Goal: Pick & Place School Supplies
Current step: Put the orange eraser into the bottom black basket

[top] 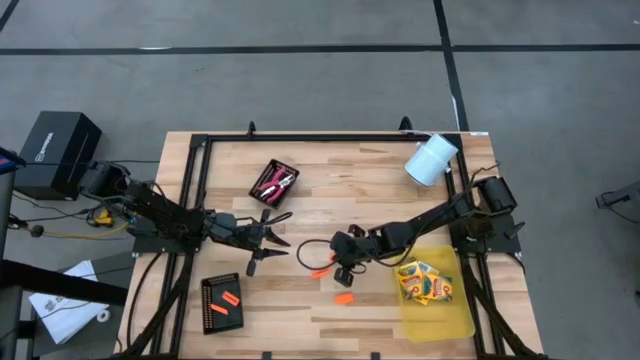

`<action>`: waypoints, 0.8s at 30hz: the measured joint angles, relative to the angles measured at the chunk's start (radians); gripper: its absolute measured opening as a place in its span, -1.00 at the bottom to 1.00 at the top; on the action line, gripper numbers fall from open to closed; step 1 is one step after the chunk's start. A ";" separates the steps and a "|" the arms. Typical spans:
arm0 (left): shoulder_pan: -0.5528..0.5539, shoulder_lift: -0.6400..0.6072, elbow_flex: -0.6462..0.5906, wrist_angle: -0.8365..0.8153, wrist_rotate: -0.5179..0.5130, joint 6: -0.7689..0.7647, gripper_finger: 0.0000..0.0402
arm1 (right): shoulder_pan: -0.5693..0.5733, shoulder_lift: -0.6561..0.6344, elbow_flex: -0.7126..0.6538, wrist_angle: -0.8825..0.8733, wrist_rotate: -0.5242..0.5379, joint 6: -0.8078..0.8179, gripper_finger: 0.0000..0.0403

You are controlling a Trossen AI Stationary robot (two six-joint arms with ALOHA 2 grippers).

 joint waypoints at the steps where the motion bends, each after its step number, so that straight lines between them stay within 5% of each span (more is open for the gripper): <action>1: 0.000 0.000 0.000 0.000 0.000 -0.003 -0.56 | -0.003 0.000 0.000 -0.013 0.000 0.006 -1.00; 24: 0.000 0.000 0.000 -0.002 0.000 -0.003 -0.56 | 0.011 0.014 -0.002 -0.042 -0.003 0.053 -1.00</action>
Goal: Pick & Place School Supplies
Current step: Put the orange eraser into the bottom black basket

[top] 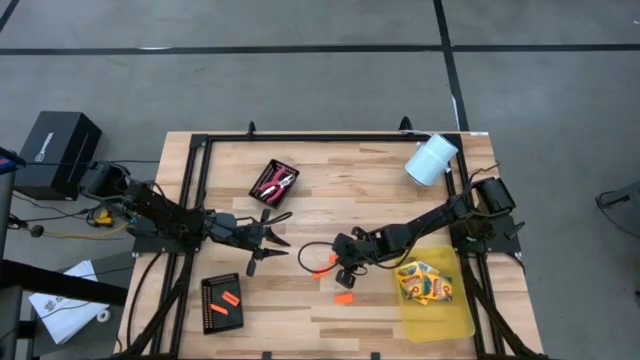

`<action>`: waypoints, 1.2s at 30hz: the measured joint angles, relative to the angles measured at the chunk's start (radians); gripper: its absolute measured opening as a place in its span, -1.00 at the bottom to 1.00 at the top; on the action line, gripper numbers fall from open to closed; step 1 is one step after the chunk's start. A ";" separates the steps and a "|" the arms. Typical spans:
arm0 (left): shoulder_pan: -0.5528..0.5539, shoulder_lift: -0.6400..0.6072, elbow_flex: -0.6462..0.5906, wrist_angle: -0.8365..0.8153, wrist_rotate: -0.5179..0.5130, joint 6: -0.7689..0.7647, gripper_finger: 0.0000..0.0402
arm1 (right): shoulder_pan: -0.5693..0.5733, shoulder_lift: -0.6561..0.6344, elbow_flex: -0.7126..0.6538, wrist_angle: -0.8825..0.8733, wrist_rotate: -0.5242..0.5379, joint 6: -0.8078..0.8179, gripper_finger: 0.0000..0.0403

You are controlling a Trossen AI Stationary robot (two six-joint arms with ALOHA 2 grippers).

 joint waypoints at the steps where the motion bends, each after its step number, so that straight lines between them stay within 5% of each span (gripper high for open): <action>1: 0.000 0.000 0.000 0.000 0.000 0.000 -0.56 | 0.000 0.000 -0.003 0.003 0.000 0.000 -1.00; 36: 0.000 0.000 0.000 0.000 0.000 -0.002 -0.56 | 0.003 0.006 -0.086 0.153 -0.049 0.113 -1.00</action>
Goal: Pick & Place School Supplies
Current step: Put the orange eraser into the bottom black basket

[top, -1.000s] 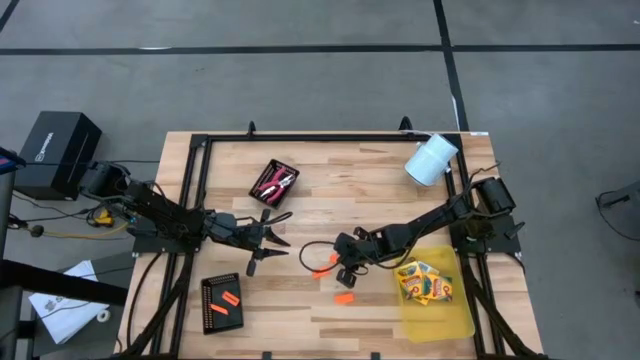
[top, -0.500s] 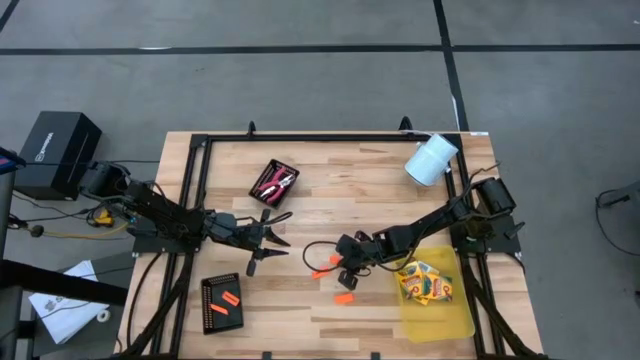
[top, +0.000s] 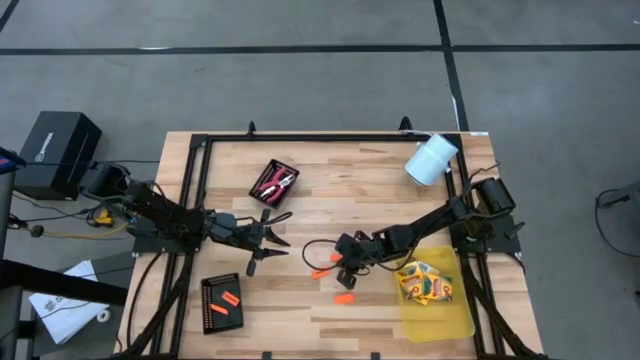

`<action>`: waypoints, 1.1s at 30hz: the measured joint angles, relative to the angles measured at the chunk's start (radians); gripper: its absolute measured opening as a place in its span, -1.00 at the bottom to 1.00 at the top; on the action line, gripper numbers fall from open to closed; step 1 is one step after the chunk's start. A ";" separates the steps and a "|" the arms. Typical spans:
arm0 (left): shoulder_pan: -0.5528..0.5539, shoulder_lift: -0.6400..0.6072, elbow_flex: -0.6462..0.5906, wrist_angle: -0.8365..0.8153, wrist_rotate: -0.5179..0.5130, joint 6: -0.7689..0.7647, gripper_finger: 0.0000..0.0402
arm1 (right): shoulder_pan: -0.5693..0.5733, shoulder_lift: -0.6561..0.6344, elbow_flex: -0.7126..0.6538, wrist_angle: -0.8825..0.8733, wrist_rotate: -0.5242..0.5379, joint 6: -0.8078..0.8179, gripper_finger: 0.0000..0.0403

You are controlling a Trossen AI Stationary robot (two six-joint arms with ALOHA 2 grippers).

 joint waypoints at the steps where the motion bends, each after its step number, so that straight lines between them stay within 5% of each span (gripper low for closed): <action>1: 0.000 0.000 0.000 0.000 0.000 -0.002 -0.56 | 0.000 0.015 0.001 0.017 -0.001 0.005 -1.00; 10: 0.000 0.000 0.000 0.000 0.000 -0.002 -0.56 | 0.006 0.069 0.011 0.139 -0.004 -0.022 -1.00; 20: 0.000 0.000 0.000 0.000 0.000 -0.002 -0.56 | -0.001 -0.044 0.012 -0.008 0.032 -0.050 -1.00; 33: 0.000 0.000 0.000 0.000 0.000 -0.002 -0.56 | -0.003 -0.007 0.012 -0.069 0.042 -0.016 -1.00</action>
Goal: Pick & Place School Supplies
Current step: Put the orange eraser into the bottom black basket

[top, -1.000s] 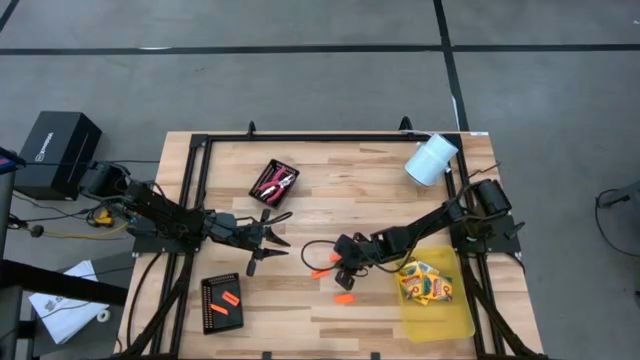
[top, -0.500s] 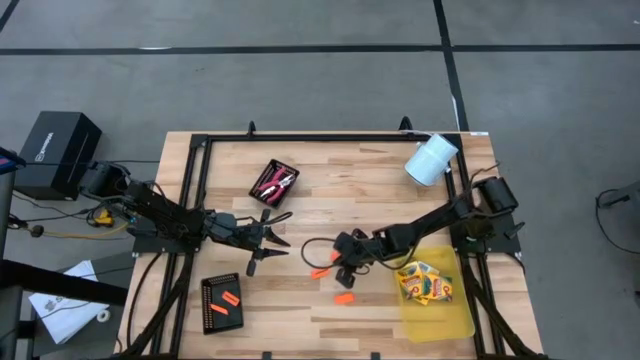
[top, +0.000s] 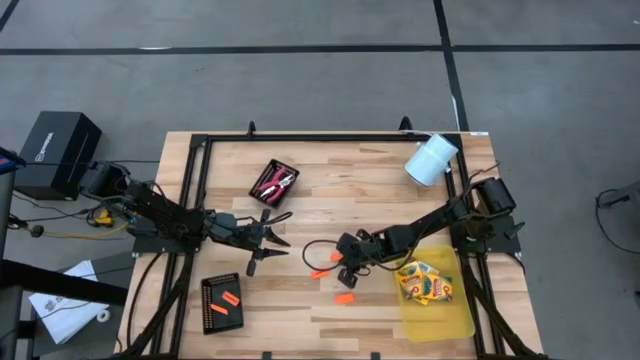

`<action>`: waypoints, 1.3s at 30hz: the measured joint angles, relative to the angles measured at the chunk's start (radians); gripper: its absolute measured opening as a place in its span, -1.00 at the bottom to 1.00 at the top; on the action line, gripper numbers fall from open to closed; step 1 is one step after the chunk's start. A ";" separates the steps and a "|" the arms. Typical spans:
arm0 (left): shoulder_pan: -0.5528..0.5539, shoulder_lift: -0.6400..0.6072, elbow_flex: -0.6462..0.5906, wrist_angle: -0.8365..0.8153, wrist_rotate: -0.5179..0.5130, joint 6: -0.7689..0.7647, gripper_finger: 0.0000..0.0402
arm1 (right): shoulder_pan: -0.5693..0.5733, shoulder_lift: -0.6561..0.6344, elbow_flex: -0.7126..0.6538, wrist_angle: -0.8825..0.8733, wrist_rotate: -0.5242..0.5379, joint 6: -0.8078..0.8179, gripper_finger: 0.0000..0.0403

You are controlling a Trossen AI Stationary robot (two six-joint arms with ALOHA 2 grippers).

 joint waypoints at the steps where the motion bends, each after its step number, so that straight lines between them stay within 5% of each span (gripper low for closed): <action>1: 0.000 0.000 0.000 0.000 0.000 0.000 -0.56 | 0.000 0.000 0.000 -0.002 0.000 0.000 -1.00; 39: 0.000 0.000 0.000 0.000 0.000 0.000 -0.56 | -0.039 -0.023 0.000 0.005 -0.017 -0.054 -1.00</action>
